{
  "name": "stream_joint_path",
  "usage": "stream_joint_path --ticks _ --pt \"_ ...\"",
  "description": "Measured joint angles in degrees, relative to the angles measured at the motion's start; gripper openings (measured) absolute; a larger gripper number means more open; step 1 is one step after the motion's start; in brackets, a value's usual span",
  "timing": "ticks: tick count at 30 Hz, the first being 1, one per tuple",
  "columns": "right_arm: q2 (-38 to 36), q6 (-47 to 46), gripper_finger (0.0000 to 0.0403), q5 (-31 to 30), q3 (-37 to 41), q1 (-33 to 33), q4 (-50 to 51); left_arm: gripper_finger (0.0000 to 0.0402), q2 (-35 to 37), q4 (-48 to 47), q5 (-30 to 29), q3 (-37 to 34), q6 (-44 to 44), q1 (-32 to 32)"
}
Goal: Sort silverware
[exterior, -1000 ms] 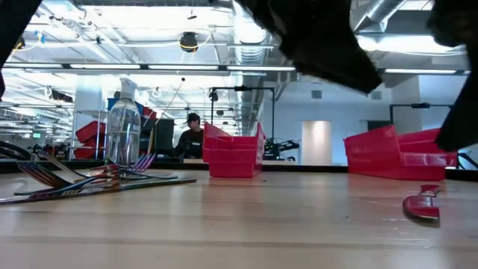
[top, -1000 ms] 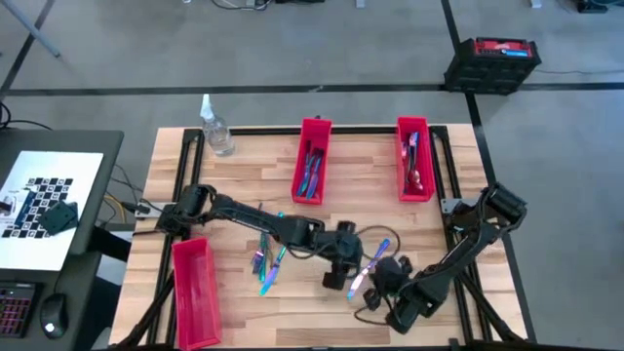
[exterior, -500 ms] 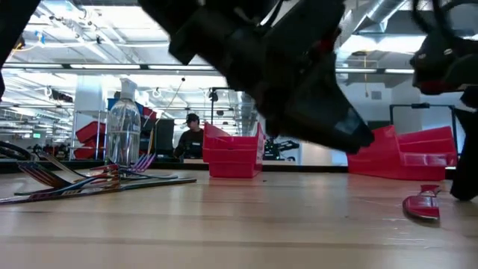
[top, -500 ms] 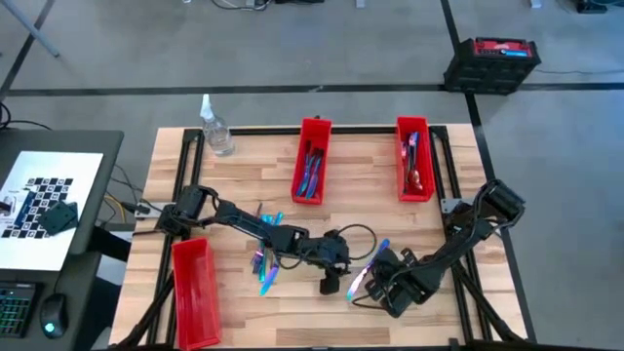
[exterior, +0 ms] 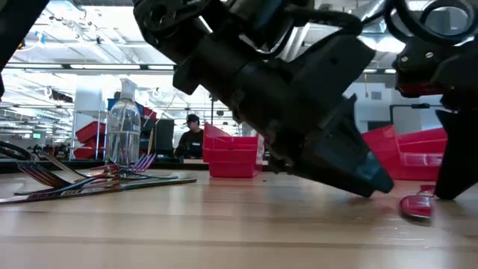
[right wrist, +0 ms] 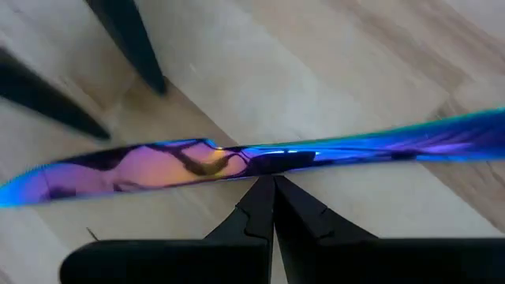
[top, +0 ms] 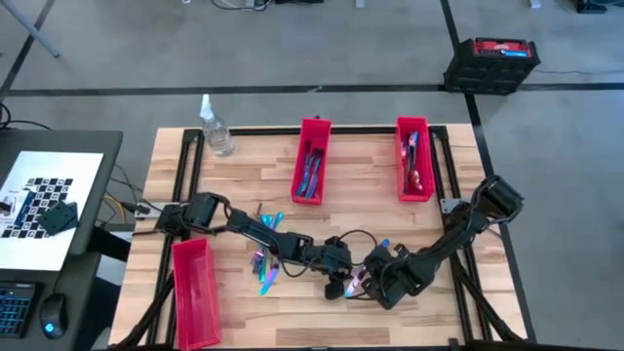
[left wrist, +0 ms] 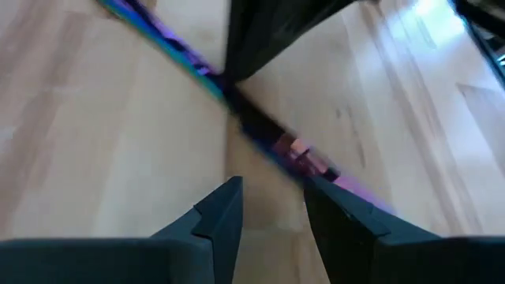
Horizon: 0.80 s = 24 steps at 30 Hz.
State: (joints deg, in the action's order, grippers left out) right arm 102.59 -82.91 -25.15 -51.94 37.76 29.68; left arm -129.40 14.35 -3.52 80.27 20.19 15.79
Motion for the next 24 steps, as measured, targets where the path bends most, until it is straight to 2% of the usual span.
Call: stream_joint_path --ticks 6,15,20,24 --pt "0.48 7.51 0.0 -0.02 0.04 -3.7 -4.66 0.0127 -0.21 2.73 -0.3 0.04 -0.3 0.91" --pt "0.89 24.69 0.0 -0.64 0.28 -8.38 -12.19 0.0127 -2.97 7.14 -1.06 0.57 -0.17 1.73" --pt "-1.51 25.95 0.0 -0.84 0.31 -8.69 -9.22 0.0127 -0.33 3.08 -1.45 0.57 -3.4 1.38" --pt "-6.86 25.39 0.0 -0.64 0.09 -7.01 -9.39 0.0127 4.39 -1.1 -2.02 0.97 -9.51 1.27"
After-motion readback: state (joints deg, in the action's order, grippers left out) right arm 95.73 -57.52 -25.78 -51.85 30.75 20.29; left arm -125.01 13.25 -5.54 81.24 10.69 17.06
